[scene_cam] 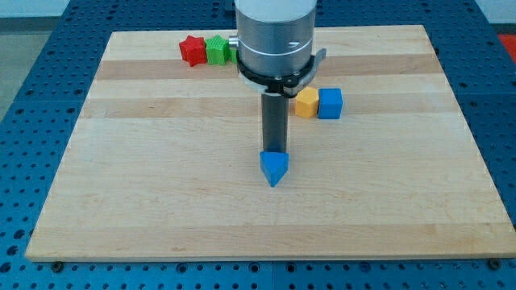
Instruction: Move the yellow heart towards right
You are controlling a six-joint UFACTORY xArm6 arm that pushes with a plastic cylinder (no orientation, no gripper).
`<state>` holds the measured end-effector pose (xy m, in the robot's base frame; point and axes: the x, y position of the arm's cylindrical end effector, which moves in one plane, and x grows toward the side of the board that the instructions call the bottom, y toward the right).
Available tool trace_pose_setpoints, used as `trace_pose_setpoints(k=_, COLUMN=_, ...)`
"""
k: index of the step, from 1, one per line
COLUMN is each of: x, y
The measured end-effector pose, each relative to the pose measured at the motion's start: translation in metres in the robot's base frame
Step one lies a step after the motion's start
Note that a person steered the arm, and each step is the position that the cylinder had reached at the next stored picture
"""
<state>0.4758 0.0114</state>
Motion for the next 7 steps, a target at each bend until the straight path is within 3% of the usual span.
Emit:
trace_pose_setpoints(k=2, x=-0.016, y=0.070)
trace_pose_setpoints(k=4, x=-0.057, y=0.134)
trace_pose_setpoints(k=7, x=-0.123, y=0.127)
